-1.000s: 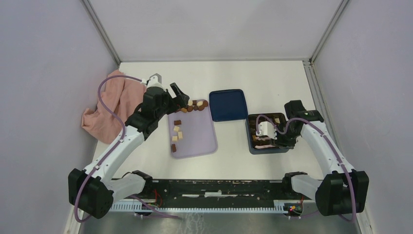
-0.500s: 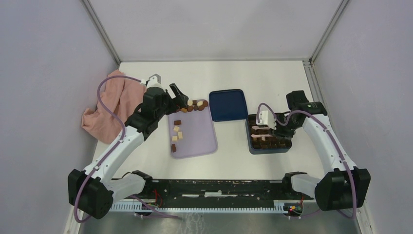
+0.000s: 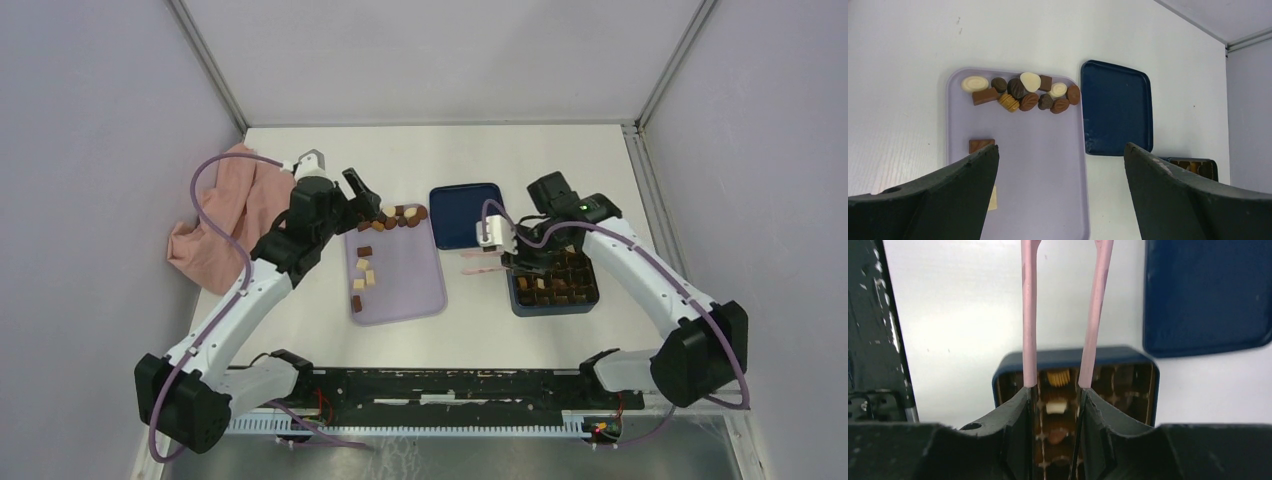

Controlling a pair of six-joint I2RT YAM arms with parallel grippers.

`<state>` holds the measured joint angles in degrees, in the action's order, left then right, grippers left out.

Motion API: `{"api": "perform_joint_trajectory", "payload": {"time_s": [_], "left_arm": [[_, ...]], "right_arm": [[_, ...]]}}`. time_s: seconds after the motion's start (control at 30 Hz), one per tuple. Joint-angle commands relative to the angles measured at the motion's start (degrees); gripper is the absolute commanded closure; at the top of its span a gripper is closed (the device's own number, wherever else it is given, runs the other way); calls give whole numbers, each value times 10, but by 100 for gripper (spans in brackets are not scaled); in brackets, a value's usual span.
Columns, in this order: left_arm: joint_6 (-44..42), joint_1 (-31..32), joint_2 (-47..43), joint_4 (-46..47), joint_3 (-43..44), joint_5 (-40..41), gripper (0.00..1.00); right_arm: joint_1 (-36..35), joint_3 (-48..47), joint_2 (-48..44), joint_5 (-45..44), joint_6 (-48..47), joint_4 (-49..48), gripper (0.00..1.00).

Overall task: Pack the chocolate
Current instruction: Place the fake chocolate in the packing box.

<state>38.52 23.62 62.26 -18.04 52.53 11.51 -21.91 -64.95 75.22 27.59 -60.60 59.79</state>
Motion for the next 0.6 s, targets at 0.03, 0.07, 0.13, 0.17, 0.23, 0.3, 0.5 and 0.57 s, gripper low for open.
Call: {"api": "perform_joint_trajectory", "payload": {"time_s": [0.03, 0.07, 0.13, 0.17, 0.23, 0.3, 0.5, 0.57], "left_arm": [[-35, 1, -31, -29, 46, 42, 0], [-35, 1, -35, -34, 47, 47, 0], [-31, 1, -43, -41, 46, 56, 0], [-28, 1, -47, -45, 46, 62, 0], [-21, 1, -55, -57, 46, 74, 1], [-15, 0, -63, -72, 47, 92, 1], [-14, 1, -91, -95, 48, 121, 1], [-13, 1, -98, -100, 47, 129, 0]], "right_arm": [[-83, -42, 51, 12, 93, -107, 60], [-100, -44, 61, 0, 103, -124, 60], [-135, -54, 85, -22, 123, -154, 60], [-154, -61, 100, -32, 131, -165, 60], [-188, -76, 132, -53, 144, -182, 60], [-219, -92, 166, -75, 153, -199, 60], [-276, -151, 266, -114, 185, -221, 59], [-284, -164, 284, -124, 198, -233, 59]]}}
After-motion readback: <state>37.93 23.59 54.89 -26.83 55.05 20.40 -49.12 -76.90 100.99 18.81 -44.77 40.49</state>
